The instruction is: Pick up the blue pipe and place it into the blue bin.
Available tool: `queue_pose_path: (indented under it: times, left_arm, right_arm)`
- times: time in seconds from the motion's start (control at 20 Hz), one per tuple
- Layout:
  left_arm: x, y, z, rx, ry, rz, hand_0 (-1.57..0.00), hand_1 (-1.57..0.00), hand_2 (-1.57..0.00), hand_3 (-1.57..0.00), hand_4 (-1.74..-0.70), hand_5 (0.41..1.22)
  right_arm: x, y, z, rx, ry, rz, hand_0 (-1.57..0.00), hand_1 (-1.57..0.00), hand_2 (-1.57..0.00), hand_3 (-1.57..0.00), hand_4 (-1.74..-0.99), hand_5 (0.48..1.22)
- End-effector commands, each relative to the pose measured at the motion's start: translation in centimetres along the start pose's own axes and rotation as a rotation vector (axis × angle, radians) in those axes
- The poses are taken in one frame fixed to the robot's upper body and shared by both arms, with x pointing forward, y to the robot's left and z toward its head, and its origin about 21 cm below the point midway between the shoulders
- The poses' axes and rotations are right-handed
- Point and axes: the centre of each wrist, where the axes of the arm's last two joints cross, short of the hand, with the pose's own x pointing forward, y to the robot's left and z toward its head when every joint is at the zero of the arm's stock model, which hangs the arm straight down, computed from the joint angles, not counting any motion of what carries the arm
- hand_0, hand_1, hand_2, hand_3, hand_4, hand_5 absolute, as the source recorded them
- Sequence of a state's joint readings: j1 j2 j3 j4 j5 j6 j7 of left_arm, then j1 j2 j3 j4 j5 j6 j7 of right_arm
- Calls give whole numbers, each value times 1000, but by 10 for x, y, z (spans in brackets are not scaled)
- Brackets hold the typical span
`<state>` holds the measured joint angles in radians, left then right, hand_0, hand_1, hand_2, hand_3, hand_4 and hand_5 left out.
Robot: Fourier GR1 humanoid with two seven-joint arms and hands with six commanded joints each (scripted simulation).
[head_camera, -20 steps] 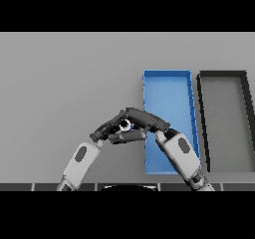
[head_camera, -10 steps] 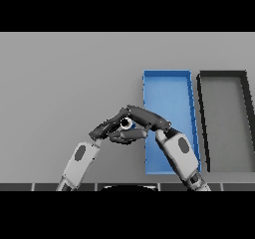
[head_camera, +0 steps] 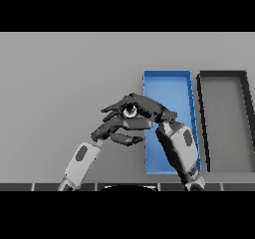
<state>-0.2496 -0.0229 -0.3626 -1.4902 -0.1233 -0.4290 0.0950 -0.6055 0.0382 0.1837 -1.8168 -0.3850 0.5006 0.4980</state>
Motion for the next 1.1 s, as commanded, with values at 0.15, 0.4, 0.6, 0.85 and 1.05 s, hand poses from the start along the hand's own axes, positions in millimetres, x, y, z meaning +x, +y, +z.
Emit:
queue_pose_path:
  times: [0.15, 0.4, 0.6, 0.85, 1.05]
  left_arm:
    - [0, 0, 2, -8, 8, -10, -3, -2, -2, -2, -956, 475]
    - [3, 0, 8, -7, -24, -20, 0, 0, 0, 0, -946, 466]
    - [5, 3, 12, 14, 0, -25, 1, 1, 1, 1, -950, 472]
    - [1, 4, 13, 17, -10, -25, 1, 1, 1, 1, -944, 467]
    - [2, 7, 14, 26, -20, -30, 1, 1, 1, 1, -939, 460]
  right_arm:
    - [42, -27, -9, -31, -66, -49, -1571, -1571, -1571, -1571, -1496, 1221]
    - [81, -75, -3, -244, -142, 13, -1571, -1571, -1571, -1571, -1498, 1221]
    - [72, -108, 12, -409, -53, 72, -1571, -1571, -1571, -1571, -1498, 1221]
    - [40, -129, 47, -559, 119, 62, -1571, -1571, -1571, -1571, -1499, 1221]
    - [10, -127, 71, -662, 291, 29, -1571, -1571, -1571, -1571, -1500, 1221]
